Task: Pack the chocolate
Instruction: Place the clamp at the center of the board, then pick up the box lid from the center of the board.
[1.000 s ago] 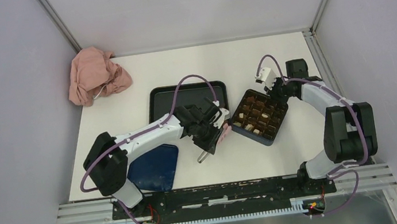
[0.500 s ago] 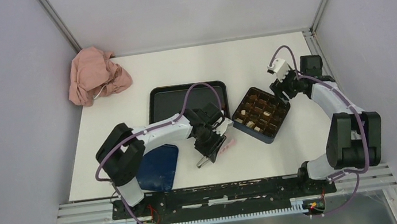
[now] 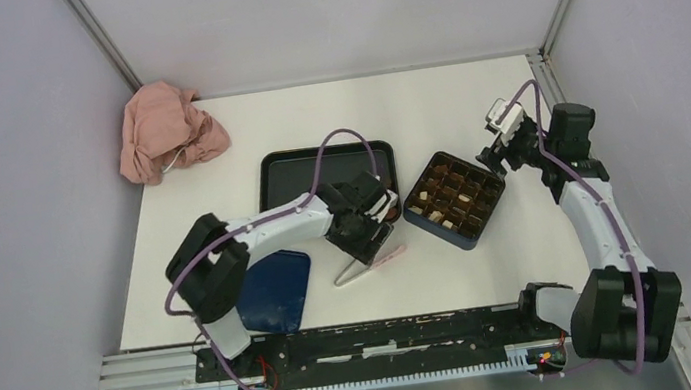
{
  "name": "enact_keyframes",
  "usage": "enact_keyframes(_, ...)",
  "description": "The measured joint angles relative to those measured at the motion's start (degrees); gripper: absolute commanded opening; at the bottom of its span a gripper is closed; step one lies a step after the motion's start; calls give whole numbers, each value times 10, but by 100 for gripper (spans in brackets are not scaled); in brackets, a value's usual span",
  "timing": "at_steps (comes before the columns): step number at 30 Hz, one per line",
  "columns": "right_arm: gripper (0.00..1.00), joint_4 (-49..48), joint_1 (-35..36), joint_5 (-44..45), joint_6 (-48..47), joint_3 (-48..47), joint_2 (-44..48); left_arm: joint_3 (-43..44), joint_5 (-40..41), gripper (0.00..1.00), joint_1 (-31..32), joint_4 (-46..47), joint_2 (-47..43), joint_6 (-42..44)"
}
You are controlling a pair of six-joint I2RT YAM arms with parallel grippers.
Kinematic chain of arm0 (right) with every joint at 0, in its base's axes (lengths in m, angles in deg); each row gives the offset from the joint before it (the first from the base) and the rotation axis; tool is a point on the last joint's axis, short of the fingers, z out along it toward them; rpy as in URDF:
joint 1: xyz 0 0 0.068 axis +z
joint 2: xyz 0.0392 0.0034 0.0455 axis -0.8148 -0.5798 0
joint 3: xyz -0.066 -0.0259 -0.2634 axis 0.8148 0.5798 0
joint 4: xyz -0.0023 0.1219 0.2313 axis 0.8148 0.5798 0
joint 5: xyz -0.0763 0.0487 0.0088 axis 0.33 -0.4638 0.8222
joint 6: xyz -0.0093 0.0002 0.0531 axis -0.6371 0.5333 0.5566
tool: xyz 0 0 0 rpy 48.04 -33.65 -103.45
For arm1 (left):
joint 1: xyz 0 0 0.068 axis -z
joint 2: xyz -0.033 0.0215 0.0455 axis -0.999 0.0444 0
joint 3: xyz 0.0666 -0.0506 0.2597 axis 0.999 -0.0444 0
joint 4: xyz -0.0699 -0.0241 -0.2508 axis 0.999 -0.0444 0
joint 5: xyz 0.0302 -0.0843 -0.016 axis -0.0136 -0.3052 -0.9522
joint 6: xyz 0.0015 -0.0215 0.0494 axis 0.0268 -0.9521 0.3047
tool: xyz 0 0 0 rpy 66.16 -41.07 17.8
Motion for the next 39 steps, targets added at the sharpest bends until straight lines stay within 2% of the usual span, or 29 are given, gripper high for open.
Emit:
enact_keyframes(2, 98, -17, 0, -21, 6, 19, 31, -9, 27, 93, -2, 10, -42, -12)
enact_keyframes(4, 98, -26, 0, -56, 10, 25, 54, -33, 58, 94, -6, 28, -113, -39)
enact_keyframes(6, 98, -42, 0, -117, 27, 24, 60, -61, 77, 91, -17, 45, -185, -68)
enact_keyframes(8, 98, -41, 1, -186, 35, 21, 49, -94, 85, 84, -38, 59, -247, -100)
enact_keyframes(10, 98, 4, 9, -238, 9, 7, 28, -129, 100, 76, -69, 67, -282, -132)
enact_keyframes(12, 95, 72, 23, -265, -52, -11, 5, -158, 122, 71, -90, 70, -283, -158)
enact_keyframes(15, 91, 116, 42, -287, -85, -12, 0, -205, 144, 62, -100, 70, -261, -189)
enact_keyframes(20, 87, 101, 50, -296, -68, -3, 0, -229, 165, 52, -99, 56, -212, -216)
enact_keyframes(30, 85, 69, 51, -278, -41, 17, -1, -245, 157, 29, -99, 56, -198, -220)
enact_keyframes(33, 84, 70, 51, -275, -43, 17, -6, -247, 150, 18, -99, 54, -199, -220)
enact_keyframes(35, 84, 72, 51, -275, -44, 17, -9, -247, 141, 6, -99, 54, -199, -220)
enact_keyframes(36, 84, 72, 51, -275, -45, 17, -9, -247, 139, 2, -99, 54, -198, -220)
enact_keyframes(39, 84, 76, 51, -275, -49, 17, -9, -247, 136, 2, -99, 50, -198, -220)
